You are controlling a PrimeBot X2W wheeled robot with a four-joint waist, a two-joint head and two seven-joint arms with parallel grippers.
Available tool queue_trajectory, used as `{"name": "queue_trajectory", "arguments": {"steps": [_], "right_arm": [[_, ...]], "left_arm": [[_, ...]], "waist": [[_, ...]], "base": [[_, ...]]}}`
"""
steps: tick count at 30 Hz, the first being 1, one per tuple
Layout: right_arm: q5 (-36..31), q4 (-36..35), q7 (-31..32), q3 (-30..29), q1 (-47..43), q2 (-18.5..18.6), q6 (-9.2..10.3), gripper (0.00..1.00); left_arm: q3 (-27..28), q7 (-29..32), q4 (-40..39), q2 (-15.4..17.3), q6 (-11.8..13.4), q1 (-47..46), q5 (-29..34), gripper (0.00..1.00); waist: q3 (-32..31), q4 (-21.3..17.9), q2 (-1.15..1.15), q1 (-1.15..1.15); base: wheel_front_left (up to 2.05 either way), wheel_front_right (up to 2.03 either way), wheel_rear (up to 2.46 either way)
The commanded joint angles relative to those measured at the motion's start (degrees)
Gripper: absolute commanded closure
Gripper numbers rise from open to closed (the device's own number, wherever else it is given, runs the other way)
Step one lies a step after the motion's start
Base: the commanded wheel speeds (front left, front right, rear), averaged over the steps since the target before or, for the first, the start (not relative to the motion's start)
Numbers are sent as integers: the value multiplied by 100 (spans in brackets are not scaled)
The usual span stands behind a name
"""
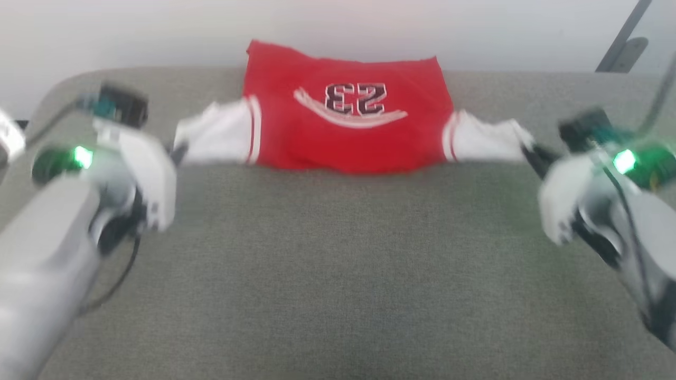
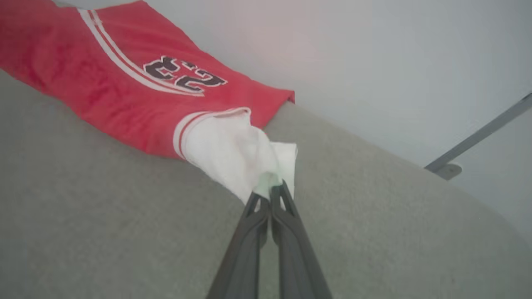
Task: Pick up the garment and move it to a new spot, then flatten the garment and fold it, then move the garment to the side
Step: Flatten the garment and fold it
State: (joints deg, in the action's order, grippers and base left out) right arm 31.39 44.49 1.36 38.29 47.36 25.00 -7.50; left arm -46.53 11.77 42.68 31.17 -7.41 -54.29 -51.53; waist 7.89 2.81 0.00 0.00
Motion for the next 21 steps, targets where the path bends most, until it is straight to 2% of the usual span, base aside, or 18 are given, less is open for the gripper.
{"name": "queue_trajectory", "arguments": {"steps": [1, 5, 7, 8, 15, 16, 21], "right_arm": [[285, -329, 168, 82, -276, 263, 0, 100], [964, -1438, 650, 328, -1027, 1029, 0, 100], [1186, -1921, 852, 382, -1345, 1373, 1, 100], [1318, -2346, 1039, 439, -1639, 1699, 1, 100], [1945, -3544, 1765, 446, -2663, 2469, 0, 100], [2139, -3813, 1957, 407, -2960, 2619, 0, 100], [2517, -4244, 2254, 145, -3591, 2845, 0, 100]], "left_arm": [[-29, 102, -219, 155, -6, 307, -95, 100], [-30, 317, -1073, 618, 229, 1089, -321, 100], [-36, 397, -1522, 896, 422, 1506, -414, 100], [-49, 402, -2030, 1117, 602, 1881, -428, 100], [-73, 674, -3443, 1858, 1351, 3080, -793, 100], [-85, 804, -3741, 2038, 1578, 3357, -874, 100], [-35, 881, -4246, 2302, 1956, 3806, -1140, 100]], "waist": [[-72, 13, 0, 0], [-125, 12, 0, 0], [-138, 2, 0, 0], [-138, -1, 0, 0], [-79, 4, 0, 0], [-41, 7, 0, 0], [82, 26, 0, 0]], "base": [[0, 0, 0], [0, 0, 0], [0, 0, 0], [0, 0, 0], [0, 0, 0], [0, 0, 0], [0, 0, 0]]}}
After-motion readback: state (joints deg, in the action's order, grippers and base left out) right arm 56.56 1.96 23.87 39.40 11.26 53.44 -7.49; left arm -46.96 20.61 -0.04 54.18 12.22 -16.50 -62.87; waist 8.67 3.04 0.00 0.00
